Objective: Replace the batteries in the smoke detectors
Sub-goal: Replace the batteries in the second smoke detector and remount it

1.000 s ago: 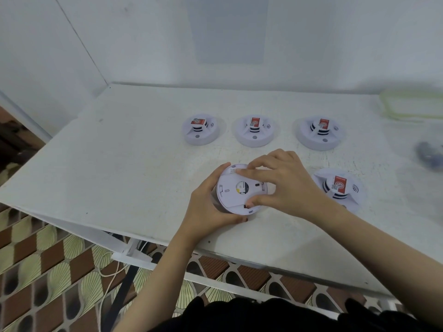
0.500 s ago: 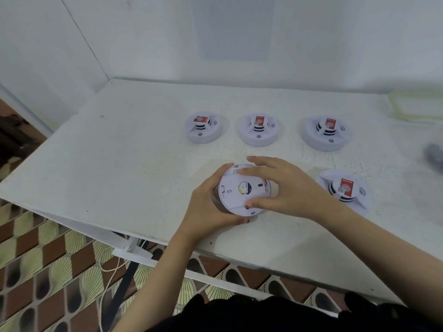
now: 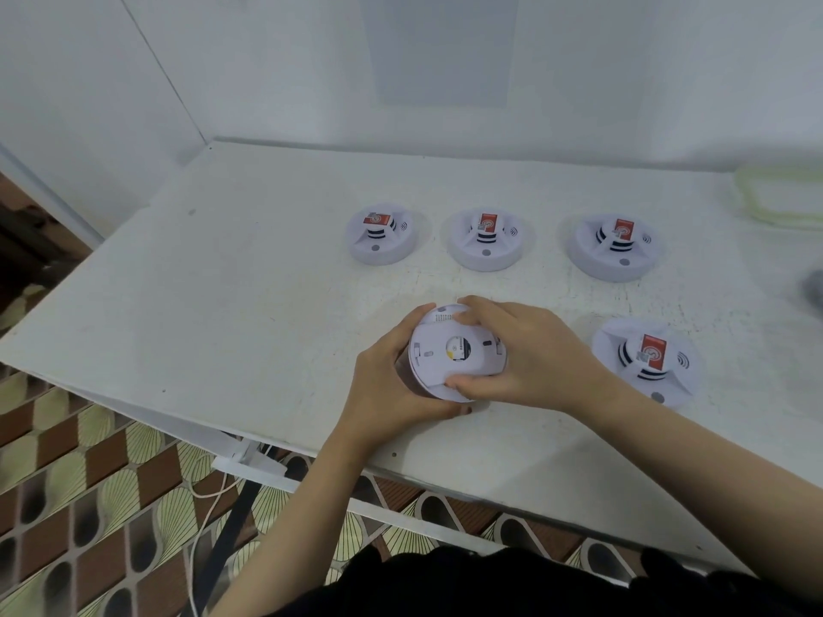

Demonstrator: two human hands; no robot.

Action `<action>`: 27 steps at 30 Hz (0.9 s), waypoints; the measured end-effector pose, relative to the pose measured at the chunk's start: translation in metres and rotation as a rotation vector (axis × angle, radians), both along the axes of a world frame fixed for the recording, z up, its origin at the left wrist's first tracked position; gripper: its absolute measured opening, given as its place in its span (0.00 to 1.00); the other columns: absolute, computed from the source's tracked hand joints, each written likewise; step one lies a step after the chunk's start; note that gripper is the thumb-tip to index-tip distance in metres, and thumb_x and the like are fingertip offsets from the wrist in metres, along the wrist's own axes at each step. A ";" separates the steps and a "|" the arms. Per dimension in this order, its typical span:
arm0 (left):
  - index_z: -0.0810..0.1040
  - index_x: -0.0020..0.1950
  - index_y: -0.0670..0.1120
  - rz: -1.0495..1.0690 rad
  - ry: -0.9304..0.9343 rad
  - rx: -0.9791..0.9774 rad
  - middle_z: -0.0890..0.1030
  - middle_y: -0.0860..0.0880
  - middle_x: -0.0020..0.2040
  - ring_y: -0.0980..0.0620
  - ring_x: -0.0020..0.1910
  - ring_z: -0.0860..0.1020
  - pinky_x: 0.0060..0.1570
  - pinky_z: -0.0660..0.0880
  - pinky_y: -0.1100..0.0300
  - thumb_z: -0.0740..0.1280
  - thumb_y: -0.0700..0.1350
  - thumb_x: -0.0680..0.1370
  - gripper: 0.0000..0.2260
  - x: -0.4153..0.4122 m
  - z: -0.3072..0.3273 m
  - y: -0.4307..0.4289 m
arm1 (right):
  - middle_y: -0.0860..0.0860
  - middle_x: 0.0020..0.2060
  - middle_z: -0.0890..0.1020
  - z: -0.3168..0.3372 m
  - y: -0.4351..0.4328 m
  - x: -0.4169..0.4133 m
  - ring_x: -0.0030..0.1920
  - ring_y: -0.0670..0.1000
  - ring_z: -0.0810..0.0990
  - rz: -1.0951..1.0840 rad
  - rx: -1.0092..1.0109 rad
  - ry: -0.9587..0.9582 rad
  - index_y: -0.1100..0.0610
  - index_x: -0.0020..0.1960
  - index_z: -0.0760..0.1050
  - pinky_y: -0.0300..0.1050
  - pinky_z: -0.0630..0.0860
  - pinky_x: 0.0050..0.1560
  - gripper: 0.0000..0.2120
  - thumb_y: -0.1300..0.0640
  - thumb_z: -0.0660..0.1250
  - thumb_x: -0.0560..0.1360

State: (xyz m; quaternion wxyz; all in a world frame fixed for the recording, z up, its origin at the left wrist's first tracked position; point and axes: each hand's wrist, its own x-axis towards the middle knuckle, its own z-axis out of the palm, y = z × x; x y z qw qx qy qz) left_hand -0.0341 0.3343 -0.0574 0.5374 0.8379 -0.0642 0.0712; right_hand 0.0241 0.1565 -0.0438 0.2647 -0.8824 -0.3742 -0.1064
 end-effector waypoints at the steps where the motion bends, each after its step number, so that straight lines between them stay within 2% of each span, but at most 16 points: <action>1: 0.70 0.61 0.67 0.005 -0.001 0.003 0.77 0.68 0.56 0.65 0.57 0.76 0.51 0.74 0.71 0.80 0.51 0.57 0.37 0.000 -0.001 0.000 | 0.51 0.45 0.82 -0.001 0.001 -0.001 0.41 0.52 0.81 -0.005 0.004 -0.008 0.60 0.57 0.74 0.47 0.78 0.36 0.33 0.35 0.65 0.64; 4: 0.72 0.65 0.57 0.022 0.007 0.011 0.79 0.61 0.56 0.61 0.57 0.78 0.52 0.77 0.65 0.83 0.43 0.57 0.39 0.001 -0.006 0.001 | 0.52 0.47 0.83 -0.002 0.002 -0.002 0.42 0.53 0.82 -0.014 -0.001 -0.045 0.62 0.57 0.75 0.44 0.78 0.36 0.35 0.35 0.64 0.64; 7: 0.73 0.65 0.54 0.045 0.004 0.023 0.80 0.60 0.55 0.61 0.55 0.78 0.50 0.77 0.66 0.83 0.38 0.58 0.39 0.001 -0.007 0.001 | 0.54 0.48 0.83 -0.003 0.004 -0.003 0.41 0.54 0.82 -0.019 0.006 -0.055 0.63 0.56 0.75 0.46 0.79 0.35 0.34 0.36 0.64 0.64; 11: 0.74 0.65 0.51 0.071 0.015 0.029 0.81 0.59 0.53 0.61 0.54 0.78 0.48 0.76 0.69 0.82 0.41 0.57 0.38 0.000 -0.009 0.002 | 0.54 0.43 0.82 -0.003 0.007 -0.005 0.38 0.54 0.81 -0.041 0.012 -0.047 0.63 0.53 0.74 0.48 0.78 0.31 0.32 0.36 0.64 0.63; 15: 0.74 0.66 0.49 0.074 0.017 0.022 0.81 0.56 0.54 0.60 0.55 0.78 0.49 0.76 0.68 0.81 0.44 0.57 0.38 0.000 -0.008 0.000 | 0.54 0.40 0.82 -0.003 0.007 -0.006 0.35 0.54 0.80 -0.061 0.025 -0.037 0.62 0.53 0.75 0.46 0.77 0.29 0.32 0.36 0.64 0.63; 27: 0.73 0.66 0.49 0.054 -0.018 0.066 0.79 0.59 0.54 0.64 0.55 0.77 0.47 0.74 0.73 0.81 0.46 0.58 0.38 0.000 -0.008 0.001 | 0.54 0.41 0.82 -0.004 0.006 -0.010 0.35 0.54 0.80 -0.082 0.050 -0.040 0.63 0.54 0.74 0.44 0.76 0.29 0.33 0.36 0.63 0.63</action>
